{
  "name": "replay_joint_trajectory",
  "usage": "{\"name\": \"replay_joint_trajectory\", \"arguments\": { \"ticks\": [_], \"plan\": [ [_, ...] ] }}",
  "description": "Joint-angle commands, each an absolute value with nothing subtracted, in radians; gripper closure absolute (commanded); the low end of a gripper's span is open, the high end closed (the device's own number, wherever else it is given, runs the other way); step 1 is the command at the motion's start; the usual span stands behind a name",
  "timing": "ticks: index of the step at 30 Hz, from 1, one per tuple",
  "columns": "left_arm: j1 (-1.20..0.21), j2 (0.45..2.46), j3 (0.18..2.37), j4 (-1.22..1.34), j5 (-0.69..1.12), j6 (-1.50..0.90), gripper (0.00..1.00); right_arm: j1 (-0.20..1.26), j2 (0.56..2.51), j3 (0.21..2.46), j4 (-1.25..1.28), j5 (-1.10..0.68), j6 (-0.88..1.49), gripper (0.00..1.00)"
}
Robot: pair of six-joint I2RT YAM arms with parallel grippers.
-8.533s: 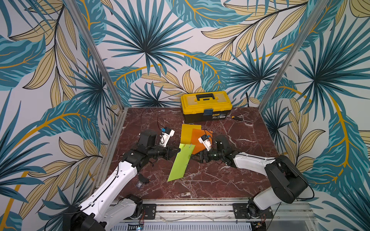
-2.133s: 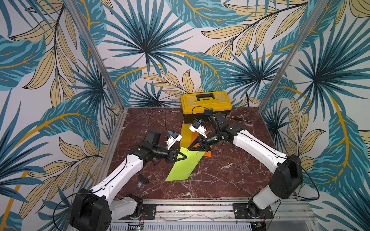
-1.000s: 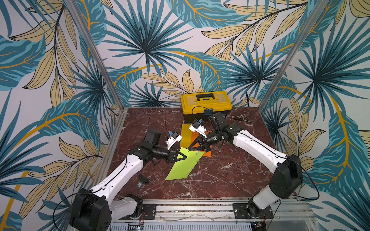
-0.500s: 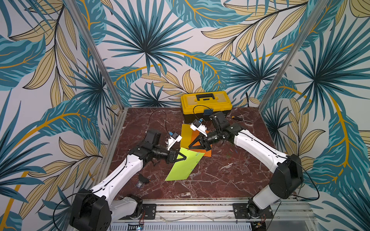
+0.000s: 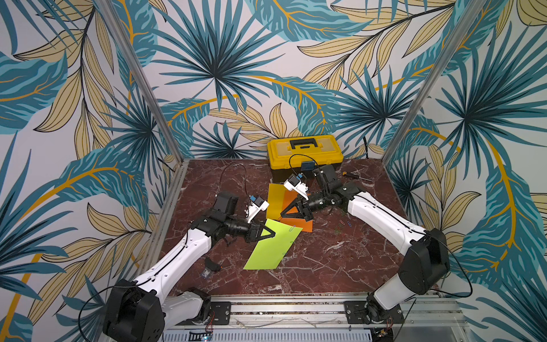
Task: Unclip the paperclips from the documents
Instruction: Remove the paper clip from the document, then place the paper clip at the center of the board.
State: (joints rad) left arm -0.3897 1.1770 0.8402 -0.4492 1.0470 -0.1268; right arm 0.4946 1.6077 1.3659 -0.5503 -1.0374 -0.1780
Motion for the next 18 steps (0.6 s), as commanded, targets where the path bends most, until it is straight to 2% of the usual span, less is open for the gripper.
{"name": "replay_joint_trajectory", "arguments": {
  "ticks": [1,18],
  "plan": [
    [-0.39,1.157,0.859,-0.463,1.037,-0.104,1.0,0.471,1.563,1.313,-0.49,-0.985,-0.102,1.0],
    [-0.373,1.151,0.868,-0.462,1.02,-0.1,1.0,0.253,1.464,1.003,-0.329,-0.646,0.206,1.0]
  ]
}}
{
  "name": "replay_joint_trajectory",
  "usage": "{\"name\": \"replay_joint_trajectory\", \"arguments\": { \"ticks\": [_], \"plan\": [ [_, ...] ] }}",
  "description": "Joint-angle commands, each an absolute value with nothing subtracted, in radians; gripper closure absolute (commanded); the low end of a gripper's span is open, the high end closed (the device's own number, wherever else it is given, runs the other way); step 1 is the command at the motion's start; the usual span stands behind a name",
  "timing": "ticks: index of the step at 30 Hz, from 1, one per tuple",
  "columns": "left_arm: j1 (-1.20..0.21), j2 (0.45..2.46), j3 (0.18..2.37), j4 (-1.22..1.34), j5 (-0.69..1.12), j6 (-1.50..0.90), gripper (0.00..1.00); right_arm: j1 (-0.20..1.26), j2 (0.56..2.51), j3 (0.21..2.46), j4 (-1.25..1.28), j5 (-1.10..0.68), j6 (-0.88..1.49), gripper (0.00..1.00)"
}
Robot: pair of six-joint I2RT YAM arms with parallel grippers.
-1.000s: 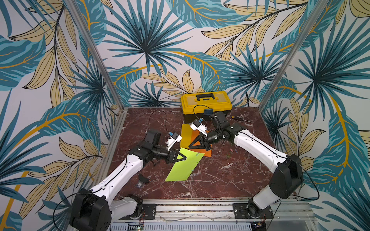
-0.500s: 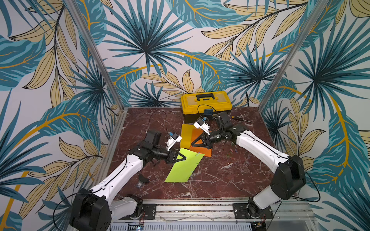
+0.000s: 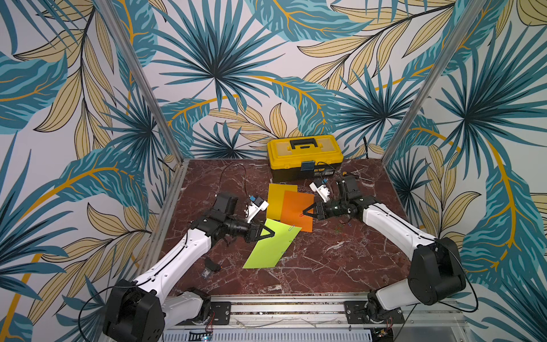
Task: Unclip the paperclips from the documents
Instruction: Place the paper clip at the center of the board.
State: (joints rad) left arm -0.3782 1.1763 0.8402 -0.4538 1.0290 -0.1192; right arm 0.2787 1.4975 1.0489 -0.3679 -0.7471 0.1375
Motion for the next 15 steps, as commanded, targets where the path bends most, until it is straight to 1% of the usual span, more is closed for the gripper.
{"name": "replay_joint_trajectory", "arguments": {
  "ticks": [1,8,15],
  "plan": [
    [-0.373,1.15,0.868,-0.463,1.019,-0.1,1.0,0.241,1.46,0.989,-0.322,-0.617,0.221,1.0],
    [-0.366,1.141,0.864,-0.462,1.019,-0.1,1.0,0.123,1.476,0.886,-0.262,-0.486,0.313,1.0],
    [-0.359,1.135,0.861,-0.463,1.023,-0.102,1.0,0.044,1.548,0.885,-0.287,-0.405,0.348,1.0]
  ]
}}
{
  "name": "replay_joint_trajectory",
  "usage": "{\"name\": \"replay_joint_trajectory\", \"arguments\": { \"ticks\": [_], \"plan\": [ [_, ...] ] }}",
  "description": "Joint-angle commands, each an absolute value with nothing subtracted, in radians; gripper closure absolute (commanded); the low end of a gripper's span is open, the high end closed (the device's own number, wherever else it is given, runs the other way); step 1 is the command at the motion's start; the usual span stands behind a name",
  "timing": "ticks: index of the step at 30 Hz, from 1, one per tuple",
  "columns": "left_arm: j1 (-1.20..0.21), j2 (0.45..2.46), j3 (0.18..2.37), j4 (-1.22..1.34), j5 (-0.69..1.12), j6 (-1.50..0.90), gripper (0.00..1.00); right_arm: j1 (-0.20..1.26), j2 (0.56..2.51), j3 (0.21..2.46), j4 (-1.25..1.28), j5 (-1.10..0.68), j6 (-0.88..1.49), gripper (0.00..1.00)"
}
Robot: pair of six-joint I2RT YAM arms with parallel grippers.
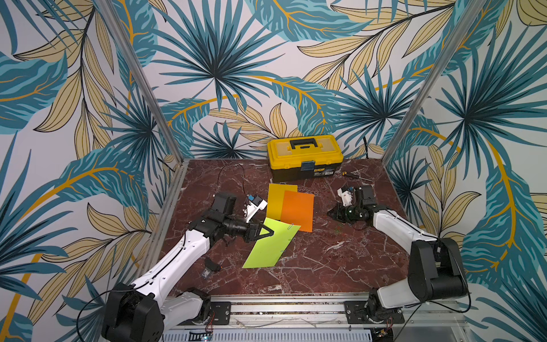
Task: Unclip the paperclips from the documents
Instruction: Place the paper clip at the center of the board.
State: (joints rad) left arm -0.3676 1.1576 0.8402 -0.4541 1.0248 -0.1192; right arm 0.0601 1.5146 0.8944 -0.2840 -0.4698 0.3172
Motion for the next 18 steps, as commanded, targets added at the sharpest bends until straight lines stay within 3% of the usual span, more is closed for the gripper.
{"name": "replay_joint_trajectory", "arguments": {
  "ticks": [1,18],
  "plan": [
    [-0.358,1.135,0.86,-0.463,1.023,-0.101,1.0,0.038,1.558,0.889,-0.293,-0.393,0.354,1.0],
    [-0.346,1.133,0.856,-0.463,1.031,-0.105,1.0,-0.008,1.683,0.905,-0.329,-0.342,0.393,0.99]
  ]
}}
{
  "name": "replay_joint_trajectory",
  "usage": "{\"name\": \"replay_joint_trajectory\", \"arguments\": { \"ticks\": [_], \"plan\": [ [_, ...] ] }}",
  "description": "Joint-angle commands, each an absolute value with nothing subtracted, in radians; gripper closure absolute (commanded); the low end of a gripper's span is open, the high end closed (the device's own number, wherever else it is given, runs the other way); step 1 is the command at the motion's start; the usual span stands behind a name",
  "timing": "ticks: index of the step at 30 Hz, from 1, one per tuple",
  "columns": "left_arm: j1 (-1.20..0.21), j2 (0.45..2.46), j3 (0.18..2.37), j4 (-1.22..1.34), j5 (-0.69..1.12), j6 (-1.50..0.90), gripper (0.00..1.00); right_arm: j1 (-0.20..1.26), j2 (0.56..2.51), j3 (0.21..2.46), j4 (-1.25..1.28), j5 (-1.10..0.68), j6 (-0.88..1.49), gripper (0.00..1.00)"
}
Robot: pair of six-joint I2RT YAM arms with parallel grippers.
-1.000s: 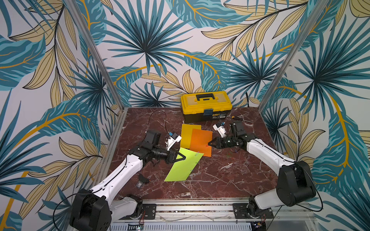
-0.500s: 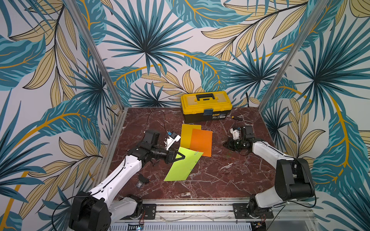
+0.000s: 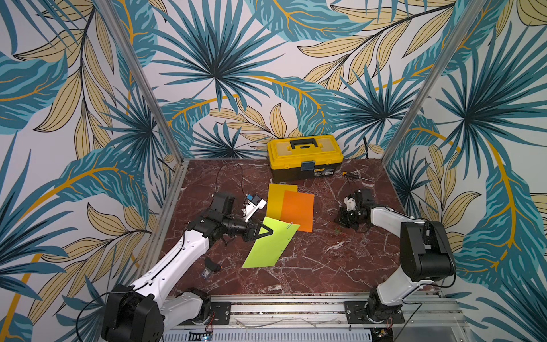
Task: Unclip the paperclips from the documents
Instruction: Place the paper clip at the center of the board.
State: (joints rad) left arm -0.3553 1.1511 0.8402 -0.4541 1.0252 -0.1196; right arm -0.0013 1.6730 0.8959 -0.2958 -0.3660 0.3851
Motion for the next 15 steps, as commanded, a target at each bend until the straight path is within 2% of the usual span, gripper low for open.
{"name": "replay_joint_trajectory", "arguments": {
  "ticks": [1,15],
  "plan": [
    [-0.346,1.132,0.856,-0.462,1.031,-0.105,1.0,-0.008,1.683,0.905,-0.334,-0.335,0.392,0.99],
    [-0.347,1.138,0.862,-0.462,1.032,-0.105,1.0,-0.011,1.677,0.911,-0.361,-0.327,0.373,0.82]
  ]
}}
